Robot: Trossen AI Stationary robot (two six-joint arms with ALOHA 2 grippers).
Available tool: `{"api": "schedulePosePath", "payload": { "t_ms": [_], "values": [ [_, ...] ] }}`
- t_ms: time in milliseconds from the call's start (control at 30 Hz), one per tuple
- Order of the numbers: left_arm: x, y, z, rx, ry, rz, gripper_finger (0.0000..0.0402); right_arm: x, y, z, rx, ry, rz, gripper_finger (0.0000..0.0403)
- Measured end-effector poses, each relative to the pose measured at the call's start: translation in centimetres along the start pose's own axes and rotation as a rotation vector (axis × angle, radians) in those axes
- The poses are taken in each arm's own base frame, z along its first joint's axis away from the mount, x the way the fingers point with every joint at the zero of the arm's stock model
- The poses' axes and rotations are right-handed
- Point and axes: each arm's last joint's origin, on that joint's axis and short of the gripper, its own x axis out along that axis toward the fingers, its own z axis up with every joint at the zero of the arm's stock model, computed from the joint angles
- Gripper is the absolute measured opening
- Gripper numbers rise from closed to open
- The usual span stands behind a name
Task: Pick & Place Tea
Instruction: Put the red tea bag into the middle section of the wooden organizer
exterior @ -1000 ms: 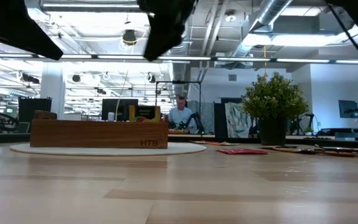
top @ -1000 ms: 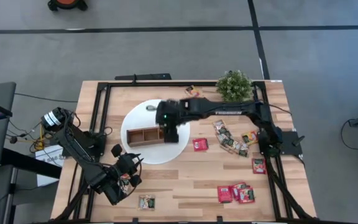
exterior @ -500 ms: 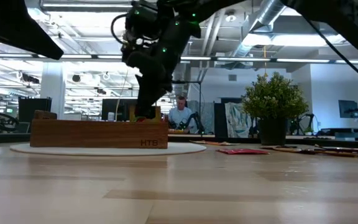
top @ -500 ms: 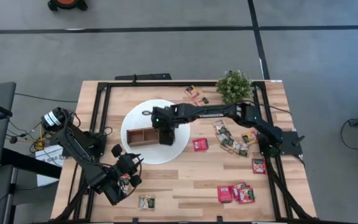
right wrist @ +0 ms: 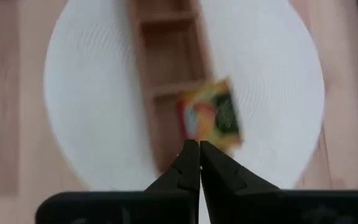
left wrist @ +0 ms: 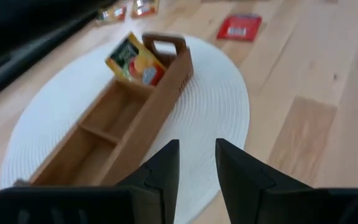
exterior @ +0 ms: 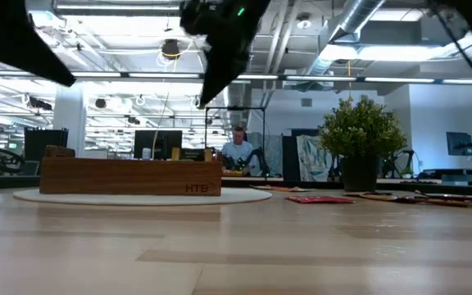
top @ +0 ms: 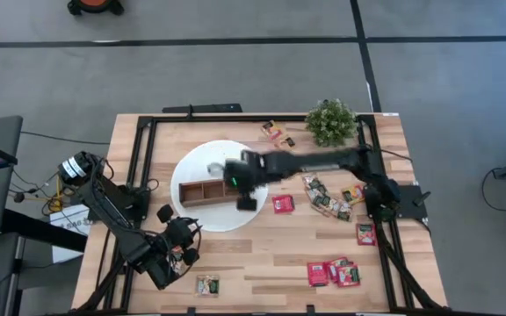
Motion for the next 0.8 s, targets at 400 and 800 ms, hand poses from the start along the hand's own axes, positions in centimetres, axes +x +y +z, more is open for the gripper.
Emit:
{"api": "schedulePosePath", "payload": {
  "t_ms": [400,800],
  "values": [
    [1.4,0.5,-1.6,0.131,0.556,0.041,0.0097,-1.3,12.1,-10.2,0.091,-0.151,-0.055,0.0003],
    [1.6,0.7,-4.6,-0.317,0.939,0.135,0.0145,-0.3,15.3,-14.1,0.052,-0.305,-0.028,0.0003]
  ]
}}
